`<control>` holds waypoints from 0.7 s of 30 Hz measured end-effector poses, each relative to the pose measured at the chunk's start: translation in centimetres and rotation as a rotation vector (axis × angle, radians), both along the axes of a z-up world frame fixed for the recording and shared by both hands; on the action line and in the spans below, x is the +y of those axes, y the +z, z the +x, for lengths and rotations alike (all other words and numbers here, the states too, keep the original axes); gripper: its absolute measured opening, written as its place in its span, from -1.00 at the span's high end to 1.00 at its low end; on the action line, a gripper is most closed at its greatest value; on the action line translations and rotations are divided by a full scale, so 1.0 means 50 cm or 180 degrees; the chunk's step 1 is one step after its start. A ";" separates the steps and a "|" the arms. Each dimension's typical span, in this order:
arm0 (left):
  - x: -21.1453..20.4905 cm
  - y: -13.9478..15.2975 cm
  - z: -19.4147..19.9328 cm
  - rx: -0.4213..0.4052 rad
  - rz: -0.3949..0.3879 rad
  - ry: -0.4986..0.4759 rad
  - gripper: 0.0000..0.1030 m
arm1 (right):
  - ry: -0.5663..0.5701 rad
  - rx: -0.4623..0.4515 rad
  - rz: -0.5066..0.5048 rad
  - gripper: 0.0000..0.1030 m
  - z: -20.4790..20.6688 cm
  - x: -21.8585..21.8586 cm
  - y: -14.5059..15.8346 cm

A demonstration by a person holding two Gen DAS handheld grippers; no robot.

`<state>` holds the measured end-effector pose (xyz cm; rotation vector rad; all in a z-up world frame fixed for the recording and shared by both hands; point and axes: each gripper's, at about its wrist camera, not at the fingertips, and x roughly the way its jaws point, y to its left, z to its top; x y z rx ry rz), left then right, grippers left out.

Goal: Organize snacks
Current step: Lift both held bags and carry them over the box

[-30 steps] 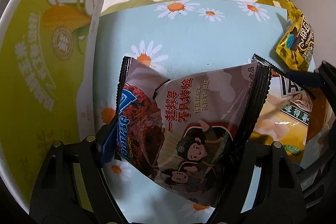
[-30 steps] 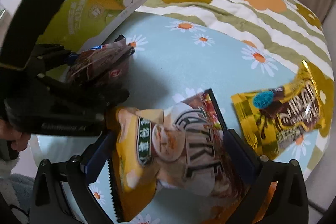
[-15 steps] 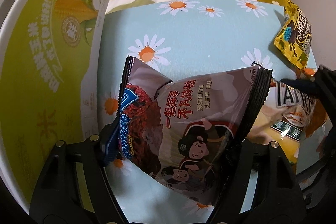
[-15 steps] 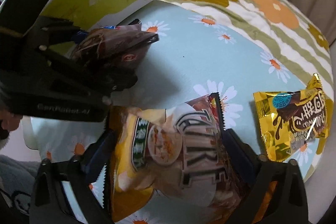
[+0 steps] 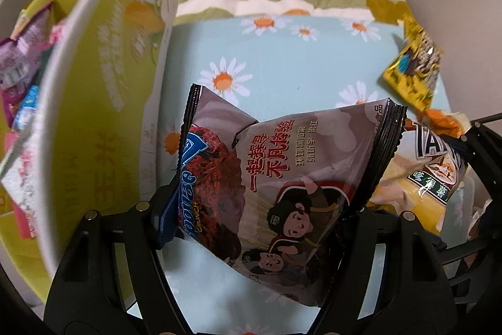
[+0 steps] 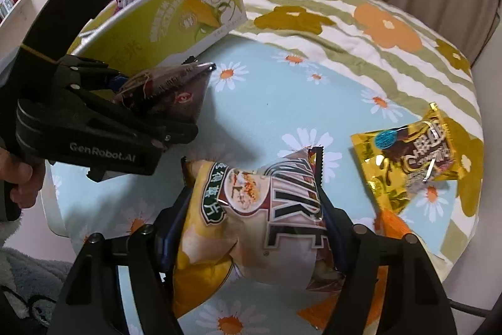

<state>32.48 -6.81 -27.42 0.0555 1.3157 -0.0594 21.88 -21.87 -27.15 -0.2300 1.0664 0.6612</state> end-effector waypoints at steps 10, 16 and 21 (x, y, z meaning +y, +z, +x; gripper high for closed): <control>-0.001 0.177 -0.050 -0.0541 -0.0232 0.0074 -0.37 | -0.0212 -0.0343 0.0096 -0.33 -0.038 -0.034 0.137; 0.044 0.311 -0.087 -0.0939 -0.0311 0.0180 -0.37 | -0.0256 -0.0532 0.0206 -0.34 -0.043 -0.020 0.233; 0.131 0.382 -0.094 -0.1171 -0.0285 0.0331 -0.37 | -0.0264 -0.0683 0.0296 -0.34 -0.037 0.032 0.299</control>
